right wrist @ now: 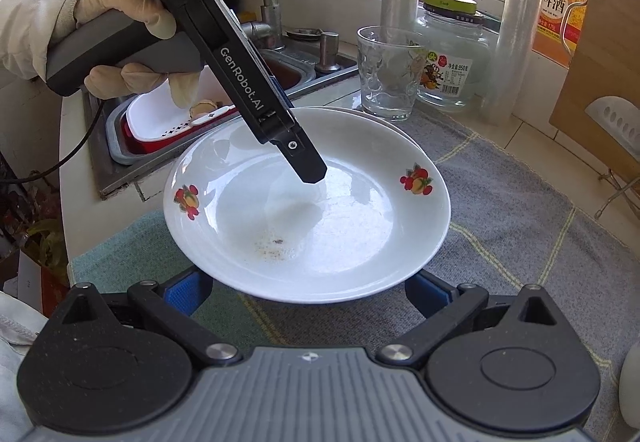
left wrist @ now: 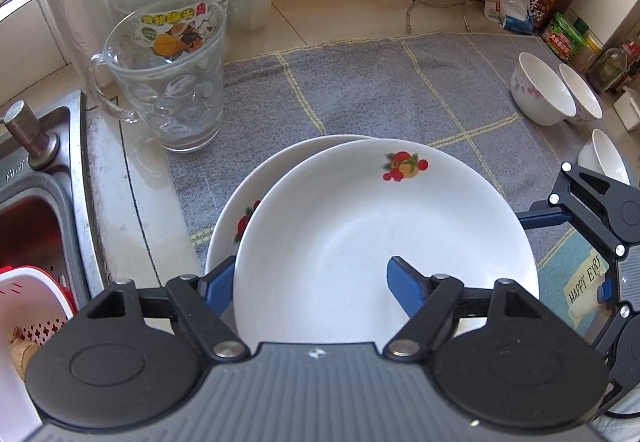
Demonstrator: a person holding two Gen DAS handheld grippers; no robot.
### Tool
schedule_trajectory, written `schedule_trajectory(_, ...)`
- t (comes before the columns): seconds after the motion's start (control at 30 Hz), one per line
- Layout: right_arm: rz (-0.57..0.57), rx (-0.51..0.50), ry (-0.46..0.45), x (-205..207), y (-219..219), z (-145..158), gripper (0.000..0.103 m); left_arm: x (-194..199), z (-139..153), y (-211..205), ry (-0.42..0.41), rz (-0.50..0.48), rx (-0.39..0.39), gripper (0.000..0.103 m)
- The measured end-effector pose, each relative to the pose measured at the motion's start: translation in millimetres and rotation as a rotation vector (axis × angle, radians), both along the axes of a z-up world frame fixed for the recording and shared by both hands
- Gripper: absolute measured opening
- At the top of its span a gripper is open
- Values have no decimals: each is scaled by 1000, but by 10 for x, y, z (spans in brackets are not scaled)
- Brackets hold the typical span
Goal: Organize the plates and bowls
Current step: 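Lower the plate onto the stack and open the left tool, then pull the left tool away from the stacked plates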
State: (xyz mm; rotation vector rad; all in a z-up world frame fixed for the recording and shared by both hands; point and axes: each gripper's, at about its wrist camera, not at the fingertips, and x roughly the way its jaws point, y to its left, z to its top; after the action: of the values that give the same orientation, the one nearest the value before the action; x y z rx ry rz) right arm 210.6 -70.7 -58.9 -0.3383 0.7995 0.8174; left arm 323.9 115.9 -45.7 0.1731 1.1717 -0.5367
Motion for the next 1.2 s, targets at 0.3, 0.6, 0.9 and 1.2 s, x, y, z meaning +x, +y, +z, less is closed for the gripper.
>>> schedule_trajectory(0.3, 10, -4, -4, -20, 15, 18, 103, -19, 56, -10, -15, -8, 34, 79)
schedule_trajectory(0.6, 1, -28, -16, 3, 66, -23, 103, -57, 121, 20, -73, -1, 58, 83)
schedule_trajectory(0.9, -47, -50, -19, 19, 36, -20, 103, -157, 178, -36, -174, -20, 56, 85)
schedule_trajectory(1.2, -154, -49, -56, -25, -36, 113, 103, -378, 291, -194, -292, -65, 6, 85)
